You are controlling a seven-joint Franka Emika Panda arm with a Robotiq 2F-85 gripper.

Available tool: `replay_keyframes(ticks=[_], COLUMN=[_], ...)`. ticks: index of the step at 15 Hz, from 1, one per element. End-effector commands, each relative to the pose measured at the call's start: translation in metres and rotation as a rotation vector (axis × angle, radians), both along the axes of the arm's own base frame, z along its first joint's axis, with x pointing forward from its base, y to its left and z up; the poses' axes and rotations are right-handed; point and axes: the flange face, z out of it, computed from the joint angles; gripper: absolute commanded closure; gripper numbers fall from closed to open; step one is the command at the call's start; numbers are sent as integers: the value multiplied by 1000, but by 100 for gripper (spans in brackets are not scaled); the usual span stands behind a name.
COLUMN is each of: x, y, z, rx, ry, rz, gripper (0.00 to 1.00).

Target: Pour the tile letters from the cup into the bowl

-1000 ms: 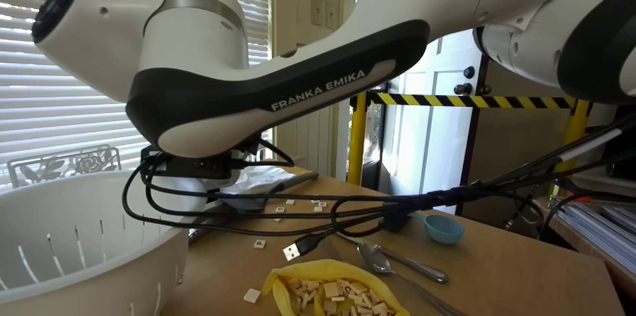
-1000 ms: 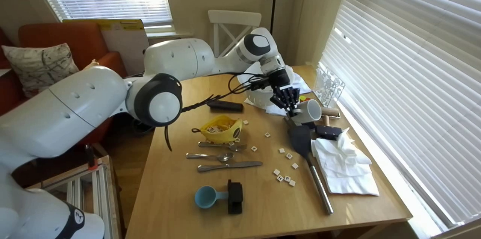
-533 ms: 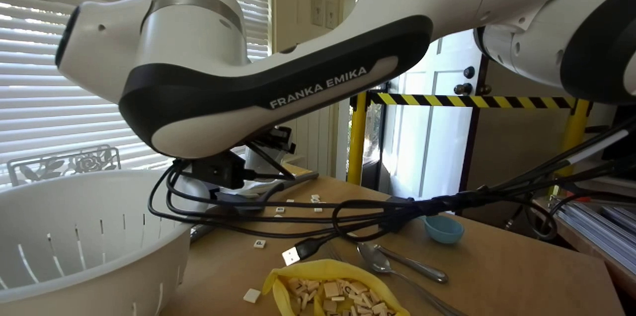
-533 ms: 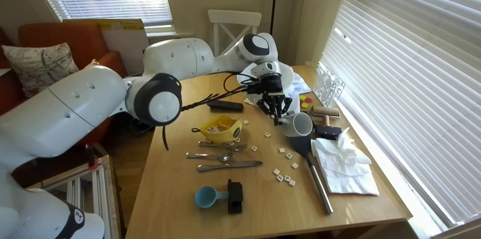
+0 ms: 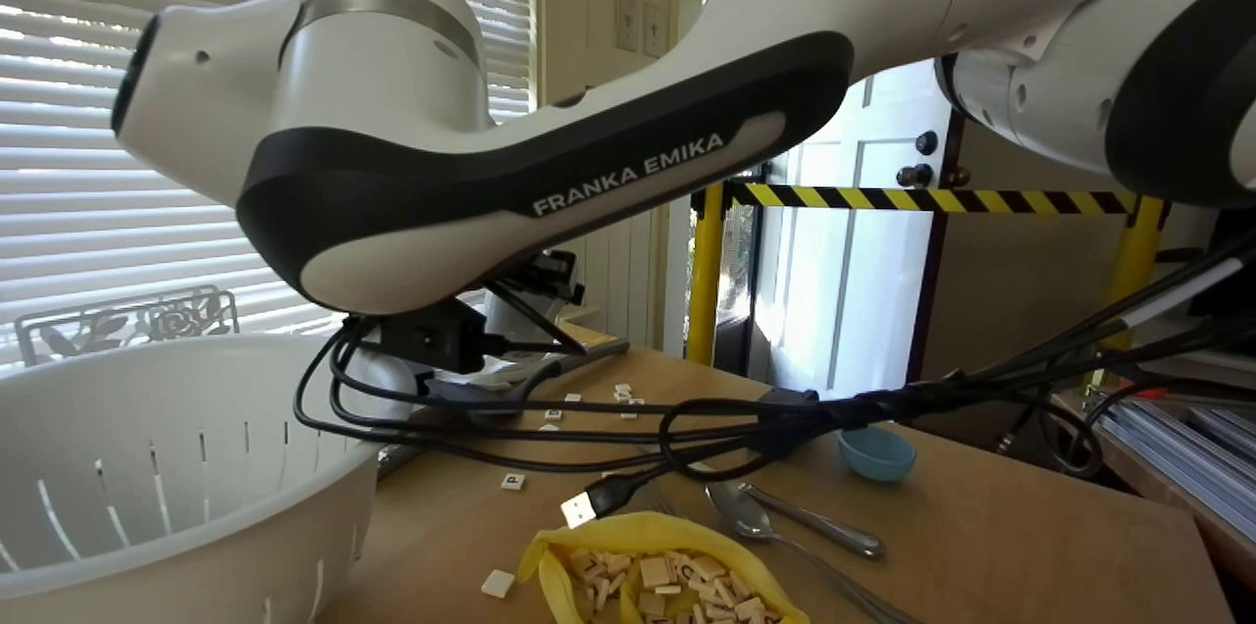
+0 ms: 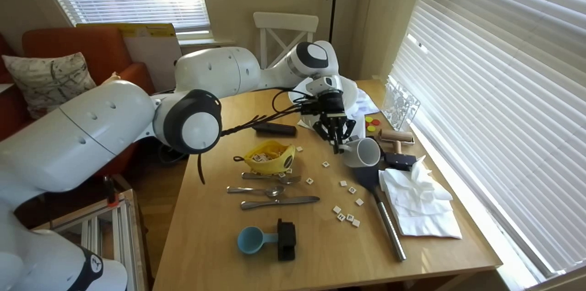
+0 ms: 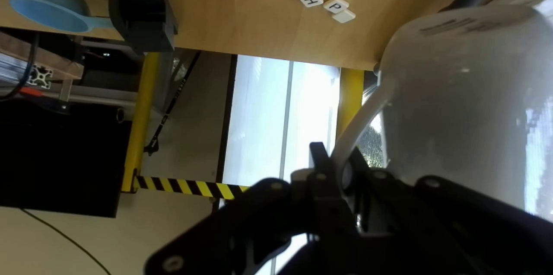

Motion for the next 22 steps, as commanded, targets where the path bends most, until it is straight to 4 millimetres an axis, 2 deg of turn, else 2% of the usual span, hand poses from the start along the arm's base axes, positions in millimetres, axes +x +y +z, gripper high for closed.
replay_keyframes(ticks=[1, 4, 10, 13, 16, 22], x=[-5, -3, 21, 18, 15, -1], y=[-20, -32, -26, -25, -33, -65], z=[2, -1, 10, 18, 23, 20], rx=[35, 124, 259, 257, 230, 100], ry=[-29, -89, -296, -361, -410, -439], rz=[-126, -218, -233, -341, -456, -707], gripper=[97, 97, 97, 97, 97, 97])
